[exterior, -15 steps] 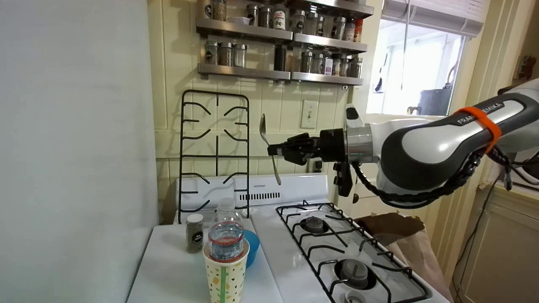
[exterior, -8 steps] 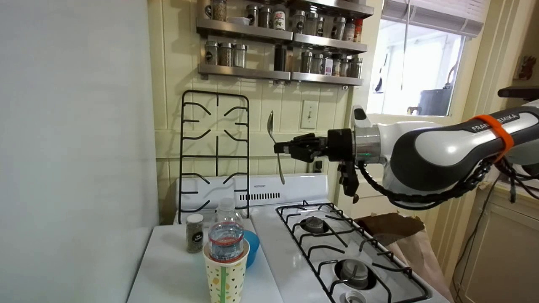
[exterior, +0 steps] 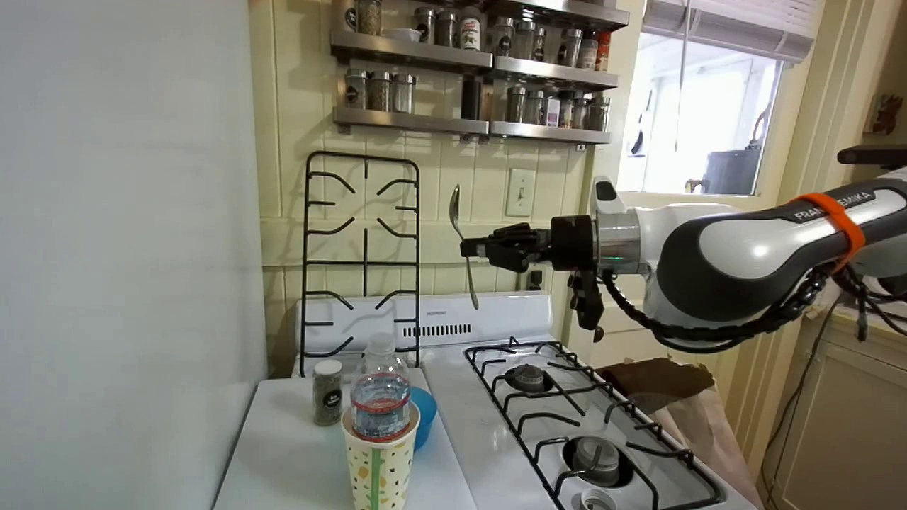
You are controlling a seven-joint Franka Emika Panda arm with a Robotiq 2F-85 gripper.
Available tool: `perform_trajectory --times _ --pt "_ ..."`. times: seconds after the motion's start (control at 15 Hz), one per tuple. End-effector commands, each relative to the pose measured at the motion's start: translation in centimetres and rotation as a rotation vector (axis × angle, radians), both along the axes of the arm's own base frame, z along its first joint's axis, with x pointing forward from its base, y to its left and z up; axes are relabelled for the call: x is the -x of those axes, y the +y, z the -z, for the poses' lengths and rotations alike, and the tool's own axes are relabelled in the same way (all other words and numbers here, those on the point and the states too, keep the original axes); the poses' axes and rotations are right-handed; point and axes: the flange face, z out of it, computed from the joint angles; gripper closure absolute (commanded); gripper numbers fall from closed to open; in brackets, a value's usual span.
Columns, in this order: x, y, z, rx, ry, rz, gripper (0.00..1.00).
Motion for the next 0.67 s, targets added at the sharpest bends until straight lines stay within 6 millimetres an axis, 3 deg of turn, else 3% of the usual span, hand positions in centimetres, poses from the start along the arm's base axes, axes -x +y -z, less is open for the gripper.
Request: perform_trajectory --times 0.0,0.27,0.6 --pt "-0.1 0.4 0.1 -0.056 0.054 0.000 0.98" --pt "-0.1 1.0 0.7 -0.184 0.206 0.009 0.98" --pt "0.6 3.2 3.4 -0.283 0.377 -0.056 0.98"
